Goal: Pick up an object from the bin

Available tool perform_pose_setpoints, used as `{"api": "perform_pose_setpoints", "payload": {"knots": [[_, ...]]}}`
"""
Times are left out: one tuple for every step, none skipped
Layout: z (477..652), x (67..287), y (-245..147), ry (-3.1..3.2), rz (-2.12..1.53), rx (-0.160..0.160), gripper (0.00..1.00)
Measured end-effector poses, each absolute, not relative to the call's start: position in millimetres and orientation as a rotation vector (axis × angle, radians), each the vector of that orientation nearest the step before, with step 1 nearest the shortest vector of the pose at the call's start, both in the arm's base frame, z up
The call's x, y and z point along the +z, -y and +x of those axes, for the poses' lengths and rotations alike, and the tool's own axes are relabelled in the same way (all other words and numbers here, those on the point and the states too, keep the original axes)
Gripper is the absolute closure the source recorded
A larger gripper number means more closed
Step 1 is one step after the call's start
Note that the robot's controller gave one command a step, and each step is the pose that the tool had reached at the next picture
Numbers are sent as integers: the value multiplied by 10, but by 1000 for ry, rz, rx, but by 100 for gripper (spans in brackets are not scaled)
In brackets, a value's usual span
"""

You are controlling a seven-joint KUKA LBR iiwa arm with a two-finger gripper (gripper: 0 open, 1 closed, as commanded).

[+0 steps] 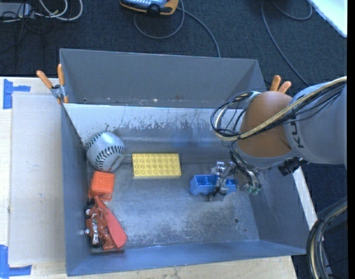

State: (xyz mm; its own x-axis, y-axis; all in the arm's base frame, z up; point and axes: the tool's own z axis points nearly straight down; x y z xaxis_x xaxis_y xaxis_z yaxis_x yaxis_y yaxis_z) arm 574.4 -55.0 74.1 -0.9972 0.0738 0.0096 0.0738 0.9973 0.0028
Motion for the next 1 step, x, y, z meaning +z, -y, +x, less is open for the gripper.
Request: {"api": "perform_pose_setpoints", "payload": {"knots": [[5744,741,548,3130,-115,-5,100]]}}
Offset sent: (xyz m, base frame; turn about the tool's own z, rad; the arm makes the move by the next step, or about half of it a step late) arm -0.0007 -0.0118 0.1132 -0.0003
